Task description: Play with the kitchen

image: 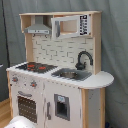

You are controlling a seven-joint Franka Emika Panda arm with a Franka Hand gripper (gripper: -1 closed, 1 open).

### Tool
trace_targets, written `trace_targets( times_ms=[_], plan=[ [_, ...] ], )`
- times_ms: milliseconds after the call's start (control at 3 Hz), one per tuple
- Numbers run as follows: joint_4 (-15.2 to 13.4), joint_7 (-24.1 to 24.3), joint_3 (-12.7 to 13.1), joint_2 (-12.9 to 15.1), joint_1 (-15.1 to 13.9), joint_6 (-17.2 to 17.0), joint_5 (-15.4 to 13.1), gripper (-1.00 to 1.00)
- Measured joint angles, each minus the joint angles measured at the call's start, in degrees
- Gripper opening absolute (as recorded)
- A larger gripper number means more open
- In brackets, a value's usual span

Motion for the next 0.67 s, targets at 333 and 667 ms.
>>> trace_targets(
  times_ms=[333,667],
  plan=[
    [-0.1,0.1,5.7,0.1,0.7,-0.1,0.0,1.0],
    [0.0,-0.2,12.0,0.1,0.7,0.1,-0.1,1.0]
  ],
)
